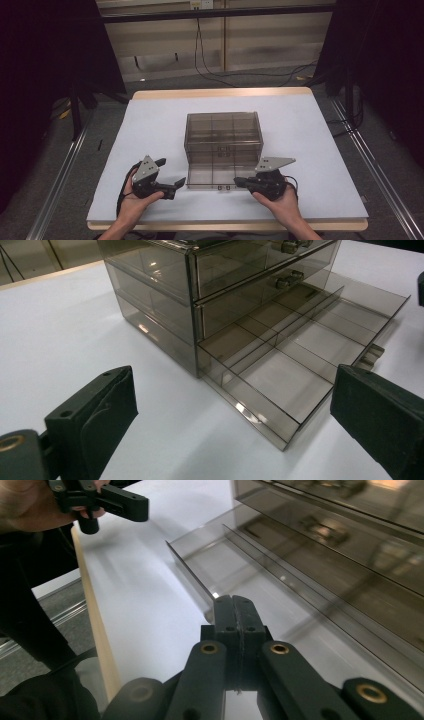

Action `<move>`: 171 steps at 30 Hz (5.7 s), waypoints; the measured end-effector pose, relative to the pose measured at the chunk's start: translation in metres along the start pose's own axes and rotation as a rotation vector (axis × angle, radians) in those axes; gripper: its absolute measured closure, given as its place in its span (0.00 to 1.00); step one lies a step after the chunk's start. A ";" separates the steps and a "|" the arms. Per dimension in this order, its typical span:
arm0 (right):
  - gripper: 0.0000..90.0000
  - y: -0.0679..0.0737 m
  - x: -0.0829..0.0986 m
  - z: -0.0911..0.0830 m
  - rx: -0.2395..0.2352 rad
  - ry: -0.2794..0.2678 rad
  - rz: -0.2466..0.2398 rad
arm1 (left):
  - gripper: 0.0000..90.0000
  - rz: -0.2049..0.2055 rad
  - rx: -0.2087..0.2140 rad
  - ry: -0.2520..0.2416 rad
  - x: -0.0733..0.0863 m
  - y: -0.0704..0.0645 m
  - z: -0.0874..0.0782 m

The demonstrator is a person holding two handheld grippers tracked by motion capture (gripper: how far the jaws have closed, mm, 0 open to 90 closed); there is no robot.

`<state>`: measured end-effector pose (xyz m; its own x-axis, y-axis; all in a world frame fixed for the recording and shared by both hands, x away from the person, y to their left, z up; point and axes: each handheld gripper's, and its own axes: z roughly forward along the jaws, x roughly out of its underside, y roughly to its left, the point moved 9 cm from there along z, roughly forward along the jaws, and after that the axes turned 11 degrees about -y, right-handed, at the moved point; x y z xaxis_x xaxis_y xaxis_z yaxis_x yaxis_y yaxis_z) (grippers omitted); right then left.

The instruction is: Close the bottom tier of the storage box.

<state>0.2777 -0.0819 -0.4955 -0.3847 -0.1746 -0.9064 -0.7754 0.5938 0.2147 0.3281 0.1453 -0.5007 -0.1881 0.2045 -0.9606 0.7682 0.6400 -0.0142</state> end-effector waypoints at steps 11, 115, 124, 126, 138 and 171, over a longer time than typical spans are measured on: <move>1.00 0.008 0.005 0.028 -0.050 0.050 -0.020 | 0.05 -0.005 0.011 -0.006 0.000 -0.001 -0.003; 1.00 -0.006 0.019 0.050 0.008 0.067 0.029 | 0.05 0.039 0.028 0.008 0.000 -0.006 -0.004; 1.00 -0.009 0.019 0.049 0.016 0.064 0.027 | 0.05 0.047 0.021 0.010 0.000 -0.006 -0.004; 1.00 -0.009 0.018 0.049 0.018 0.065 0.026 | 0.05 0.049 0.021 0.007 0.000 -0.005 -0.004; 1.00 -0.012 0.017 0.047 0.038 0.060 0.027 | 0.05 0.039 0.014 0.007 0.000 -0.006 -0.004; 1.00 -0.017 0.015 0.049 0.068 0.055 0.026 | 0.04 0.029 0.028 0.050 0.005 -0.007 -0.003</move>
<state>0.3094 -0.0560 -0.5303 -0.4331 -0.2001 -0.8789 -0.7297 0.6502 0.2115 0.3198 0.1443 -0.5041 -0.1951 0.2602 -0.9457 0.7906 0.6123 0.0054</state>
